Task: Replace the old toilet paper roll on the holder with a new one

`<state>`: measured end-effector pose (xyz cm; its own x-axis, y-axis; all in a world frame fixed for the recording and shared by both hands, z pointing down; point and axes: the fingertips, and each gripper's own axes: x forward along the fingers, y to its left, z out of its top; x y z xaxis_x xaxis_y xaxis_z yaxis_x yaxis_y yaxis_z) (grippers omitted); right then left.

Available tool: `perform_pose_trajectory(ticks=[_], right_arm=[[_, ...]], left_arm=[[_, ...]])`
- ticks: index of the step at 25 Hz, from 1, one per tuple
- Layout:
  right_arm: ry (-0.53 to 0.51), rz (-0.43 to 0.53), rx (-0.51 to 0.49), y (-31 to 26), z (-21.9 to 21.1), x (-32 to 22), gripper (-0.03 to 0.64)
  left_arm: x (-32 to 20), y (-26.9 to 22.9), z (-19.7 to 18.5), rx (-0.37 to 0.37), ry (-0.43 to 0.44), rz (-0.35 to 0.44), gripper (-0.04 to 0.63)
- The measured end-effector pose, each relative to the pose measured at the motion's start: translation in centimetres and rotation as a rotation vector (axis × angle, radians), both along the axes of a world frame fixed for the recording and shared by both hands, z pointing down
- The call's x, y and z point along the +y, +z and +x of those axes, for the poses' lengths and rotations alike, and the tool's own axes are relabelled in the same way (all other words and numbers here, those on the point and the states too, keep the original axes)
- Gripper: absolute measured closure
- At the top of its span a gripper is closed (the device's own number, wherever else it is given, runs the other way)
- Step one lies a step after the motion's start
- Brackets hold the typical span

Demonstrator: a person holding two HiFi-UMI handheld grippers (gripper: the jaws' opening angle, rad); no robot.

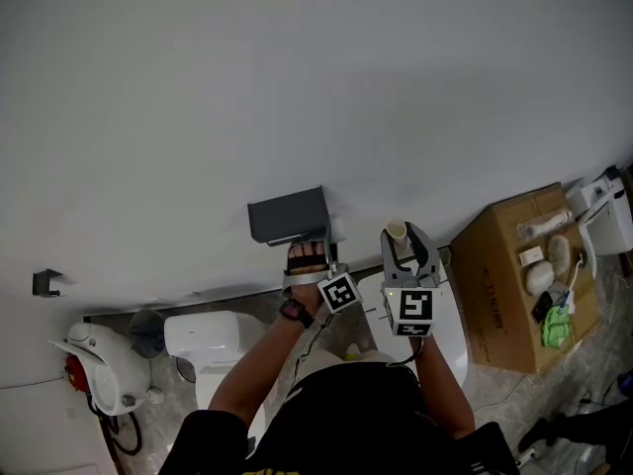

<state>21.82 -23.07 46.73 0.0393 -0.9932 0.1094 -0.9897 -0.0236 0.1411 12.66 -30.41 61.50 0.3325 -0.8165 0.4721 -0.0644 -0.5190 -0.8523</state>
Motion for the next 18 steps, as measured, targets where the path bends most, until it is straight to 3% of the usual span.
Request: perform_pose_trajectory(ticks=[13, 18], right_arm=[[-0.027, 0.001, 0.011, -0.3, -0.5, 0.4, 0.451], [-0.062, 0.008, 0.017, -0.4, -1.7, -0.1, 0.453]], left_arm=[[0.2, 0.3, -1.9, 0.0, -0.014, 0.005, 0.328], [0.0, 0.3, -3.5, -0.015, -0.015, 0.04, 0.328]])
